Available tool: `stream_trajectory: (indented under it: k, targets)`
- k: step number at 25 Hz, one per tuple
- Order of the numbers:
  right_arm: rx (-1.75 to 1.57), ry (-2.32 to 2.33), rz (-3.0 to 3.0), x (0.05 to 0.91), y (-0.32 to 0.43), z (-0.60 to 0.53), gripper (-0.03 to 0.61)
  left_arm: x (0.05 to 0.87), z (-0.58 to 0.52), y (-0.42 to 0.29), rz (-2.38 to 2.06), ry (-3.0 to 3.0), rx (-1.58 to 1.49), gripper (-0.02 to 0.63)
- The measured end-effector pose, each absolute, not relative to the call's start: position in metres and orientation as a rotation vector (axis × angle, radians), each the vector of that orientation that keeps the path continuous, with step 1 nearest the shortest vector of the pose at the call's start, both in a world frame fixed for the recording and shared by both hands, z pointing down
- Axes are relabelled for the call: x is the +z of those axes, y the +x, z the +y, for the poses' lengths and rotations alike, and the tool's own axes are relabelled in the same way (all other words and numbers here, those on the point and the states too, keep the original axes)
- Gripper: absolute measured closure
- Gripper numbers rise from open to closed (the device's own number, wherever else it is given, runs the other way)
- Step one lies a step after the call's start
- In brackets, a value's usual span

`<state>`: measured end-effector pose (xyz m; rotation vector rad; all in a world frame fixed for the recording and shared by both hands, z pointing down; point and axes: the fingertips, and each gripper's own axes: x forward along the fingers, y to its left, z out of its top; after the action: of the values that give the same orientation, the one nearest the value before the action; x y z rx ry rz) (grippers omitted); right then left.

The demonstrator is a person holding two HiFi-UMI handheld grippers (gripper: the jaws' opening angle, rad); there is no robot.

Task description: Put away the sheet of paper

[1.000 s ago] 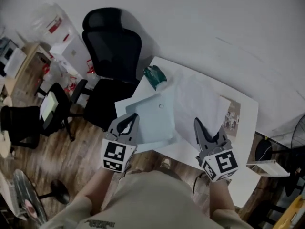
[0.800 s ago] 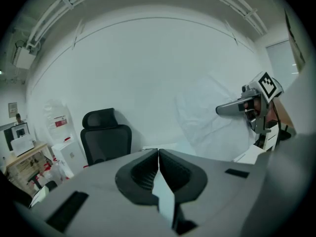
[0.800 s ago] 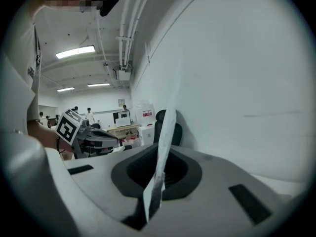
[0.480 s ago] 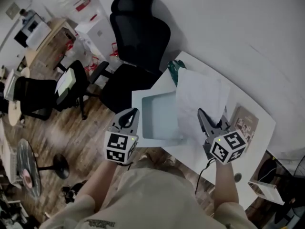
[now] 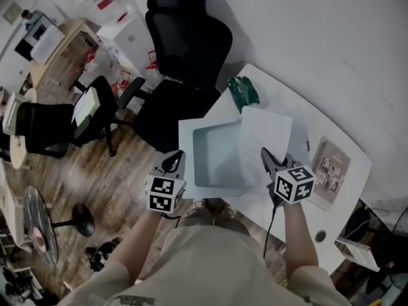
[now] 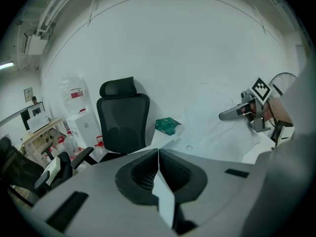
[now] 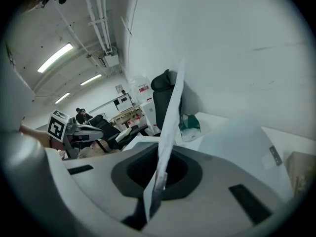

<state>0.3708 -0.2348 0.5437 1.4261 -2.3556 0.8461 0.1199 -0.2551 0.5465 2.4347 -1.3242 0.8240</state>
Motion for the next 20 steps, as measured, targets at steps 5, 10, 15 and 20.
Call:
stream_trajectory:
  k: [5,10,15,20]
  targets:
    - [0.916,1.432,-2.264,0.577,0.374,-0.243,0.555,0.576,-0.265,0.114,-1.277,2.381,0.875,0.590]
    - [0.941,1.417,-2.179,0.605,0.377,-0.244,0.555,0.609,-0.267,0.105,-1.239,2.324,0.919,0.590]
    - [0.987,1.389,-2.123,0.629,0.374,-0.246,0.557,0.640,-0.265,0.097,-1.199,2.289,0.986,0.589]
    - [1.013,1.337,-2.086,0.649,0.367,-0.249,0.555,0.664,-0.259,0.093,-1.165,2.253,1.050,0.590]
